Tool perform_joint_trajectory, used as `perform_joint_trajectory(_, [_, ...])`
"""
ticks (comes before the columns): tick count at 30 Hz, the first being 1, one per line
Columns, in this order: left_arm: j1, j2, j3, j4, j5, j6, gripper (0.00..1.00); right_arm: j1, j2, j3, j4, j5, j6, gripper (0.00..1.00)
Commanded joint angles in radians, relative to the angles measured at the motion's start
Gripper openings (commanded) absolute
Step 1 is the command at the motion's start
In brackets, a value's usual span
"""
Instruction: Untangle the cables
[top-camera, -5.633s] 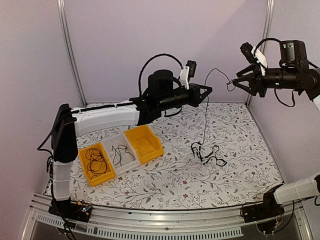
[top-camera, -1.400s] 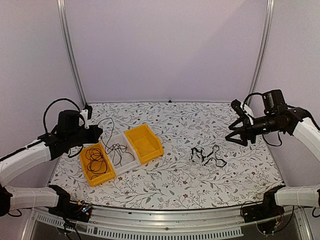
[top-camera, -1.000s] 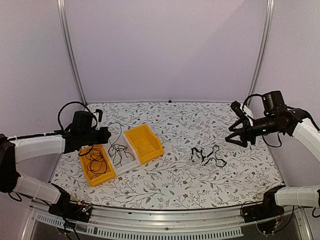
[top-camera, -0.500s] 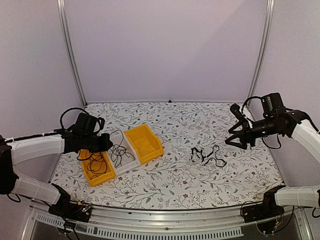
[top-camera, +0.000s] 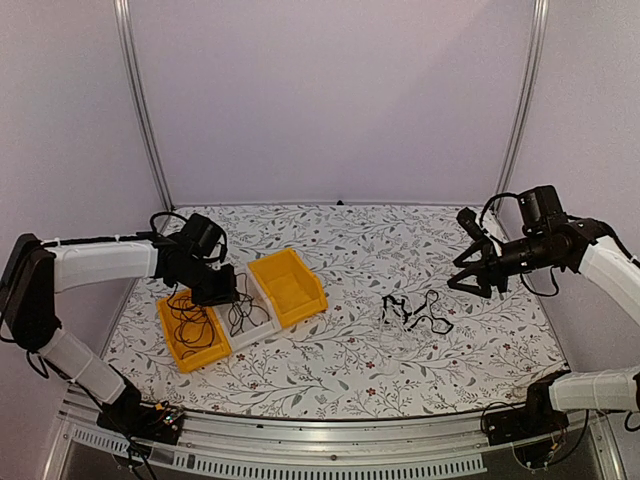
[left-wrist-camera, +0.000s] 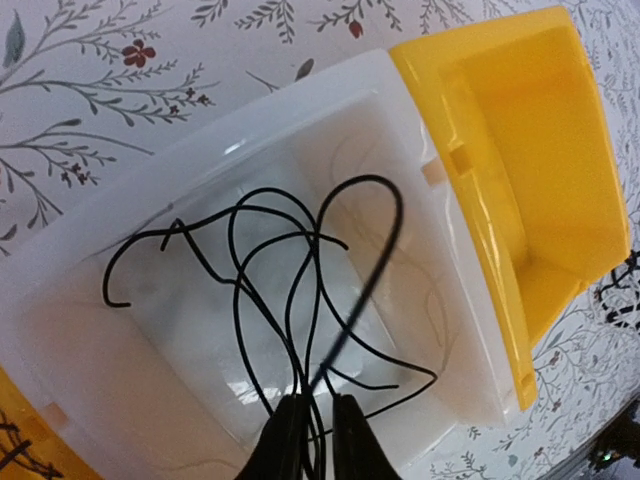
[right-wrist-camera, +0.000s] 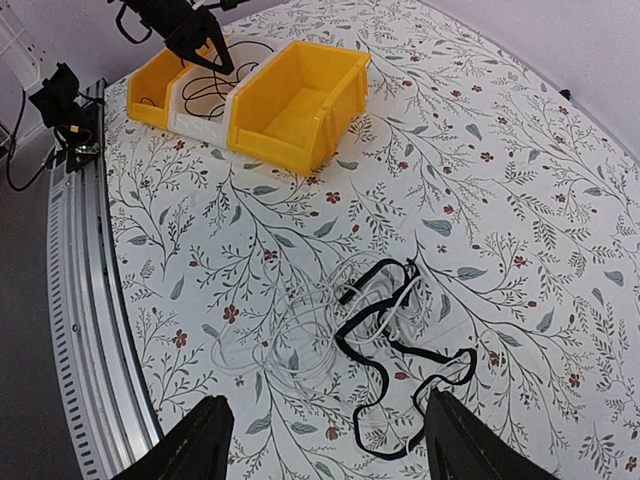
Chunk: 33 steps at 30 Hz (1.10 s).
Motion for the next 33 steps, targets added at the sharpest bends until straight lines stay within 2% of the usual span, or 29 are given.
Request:
perform_joint_trajectory(1, [-0.015, -0.016, 0.067, -0.115, -0.007, -0.022, 0.23, -0.003, -0.007, 0.002, 0.022, -0.021, -0.004, 0.70])
perform_joint_trajectory(4, [-0.014, -0.055, 0.109, -0.185, -0.040, -0.013, 0.39, -0.002, -0.019, -0.009, 0.022, -0.024, 0.001, 0.70])
perform_joint_trajectory(9, [-0.006, -0.092, 0.157, -0.254, -0.080, 0.016, 0.59, -0.002, -0.027, -0.019, 0.029, -0.025, 0.005, 0.70])
perform_joint_trajectory(10, [-0.004, -0.091, 0.163, -0.262, -0.083, 0.021, 0.60, -0.001, -0.026, -0.018, 0.031, -0.025, 0.007, 0.70])
perform_joint_trajectory(13, [0.000, -0.078, 0.199, -0.288, -0.086, 0.031, 0.60, -0.002, -0.019, -0.008, 0.032, -0.027, 0.008, 0.70])
perform_joint_trajectory(15, [-0.002, -0.076, 0.241, -0.286, -0.086, 0.039, 0.55, -0.002, -0.014, -0.002, 0.030, -0.020, 0.002, 0.70])
perform_joint_trajectory(17, [-0.012, -0.080, 0.290, -0.262, -0.086, 0.051, 0.54, -0.002, -0.006, 0.000, 0.044, 0.014, 0.005, 0.70])
perform_joint_trajectory(21, [-0.071, -0.104, 0.373, -0.121, -0.075, 0.109, 0.50, -0.003, 0.054, 0.020, 0.050, 0.103, 0.031, 0.54])
perform_joint_trajectory(29, [-0.240, -0.099, 0.442, 0.086, -0.082, 0.226, 0.49, -0.027, 0.322, 0.063, 0.033, 0.231, 0.018, 0.34])
perform_joint_trajectory(33, [-0.302, -0.073, 0.444, 0.099, -0.086, 0.212, 0.49, -0.027, 0.424, 0.079, 0.061, 0.237, 0.036, 0.30])
